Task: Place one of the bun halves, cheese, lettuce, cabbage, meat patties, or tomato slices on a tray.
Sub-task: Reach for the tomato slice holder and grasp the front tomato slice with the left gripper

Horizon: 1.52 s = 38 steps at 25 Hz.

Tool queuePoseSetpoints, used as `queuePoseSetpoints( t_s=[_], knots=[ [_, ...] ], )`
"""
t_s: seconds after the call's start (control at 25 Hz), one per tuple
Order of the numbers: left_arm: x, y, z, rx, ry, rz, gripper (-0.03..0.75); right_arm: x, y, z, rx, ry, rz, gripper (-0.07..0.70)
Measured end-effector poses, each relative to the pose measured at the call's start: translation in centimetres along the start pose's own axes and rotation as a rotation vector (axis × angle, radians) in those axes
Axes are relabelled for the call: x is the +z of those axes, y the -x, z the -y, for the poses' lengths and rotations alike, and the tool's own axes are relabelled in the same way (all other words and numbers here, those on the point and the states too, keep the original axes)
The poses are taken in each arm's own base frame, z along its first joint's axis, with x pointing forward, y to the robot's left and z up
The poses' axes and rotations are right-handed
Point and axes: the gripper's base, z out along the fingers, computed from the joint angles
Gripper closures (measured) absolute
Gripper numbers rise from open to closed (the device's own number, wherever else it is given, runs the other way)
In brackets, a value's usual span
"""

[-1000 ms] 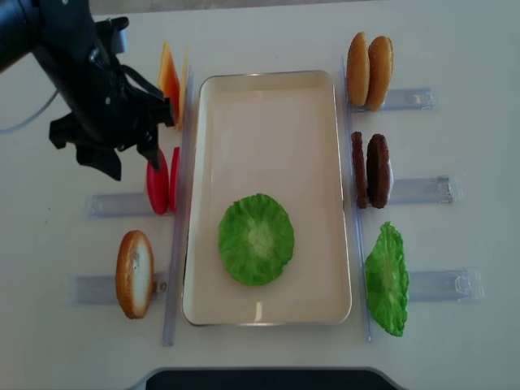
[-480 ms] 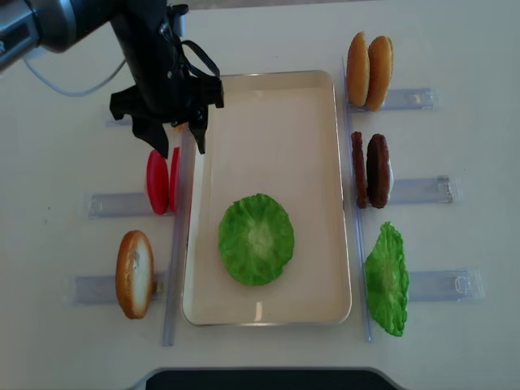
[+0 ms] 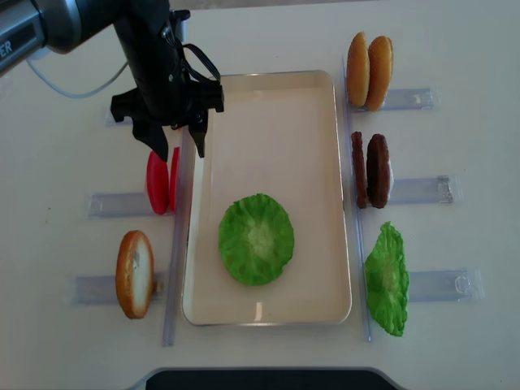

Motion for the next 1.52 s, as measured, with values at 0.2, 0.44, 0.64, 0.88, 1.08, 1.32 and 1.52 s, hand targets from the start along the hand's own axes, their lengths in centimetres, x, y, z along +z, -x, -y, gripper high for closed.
queuePoseSetpoints(
  t_s=[0.2, 0.44, 0.64, 0.88, 1.08, 1.32, 1.52],
  knots=[
    [-0.6, -0.6, -0.5, 0.007, 0.003, 0.012, 0.234, 0.0, 0.0, 0.0, 0.0, 0.0, -0.001, 0.118],
    [-0.7, -1.9, -1.5, 0.006, 0.04, 0.007, 0.234, 0.0, 0.0, 0.0, 0.0, 0.0, -0.001, 0.118],
    [-0.4, -2.0, -1.7, -0.006, 0.054, 0.002, 0.234, 0.0, 0.0, 0.0, 0.0, 0.0, -0.001, 0.118],
    [-0.4, -2.0, -1.7, -0.01, 0.054, 0.002, 0.234, 0.0, 0.0, 0.0, 0.0, 0.0, -0.001, 0.118],
    [0.0, -1.9, -1.6, -0.012, 0.054, -0.001, 0.234, 0.0, 0.0, 0.0, 0.0, 0.0, -0.001, 0.118],
    [1.6, -1.4, -1.1, -0.011, 0.064, -0.029, 0.25, 0.0, 0.0, 0.0, 0.0, 0.0, -0.001, 0.118],
    [1.7, -1.2, -1.0, -0.01, 0.047, -0.002, 0.253, 0.0, 0.0, 0.0, 0.0, 0.0, -0.001, 0.118]
  ],
)
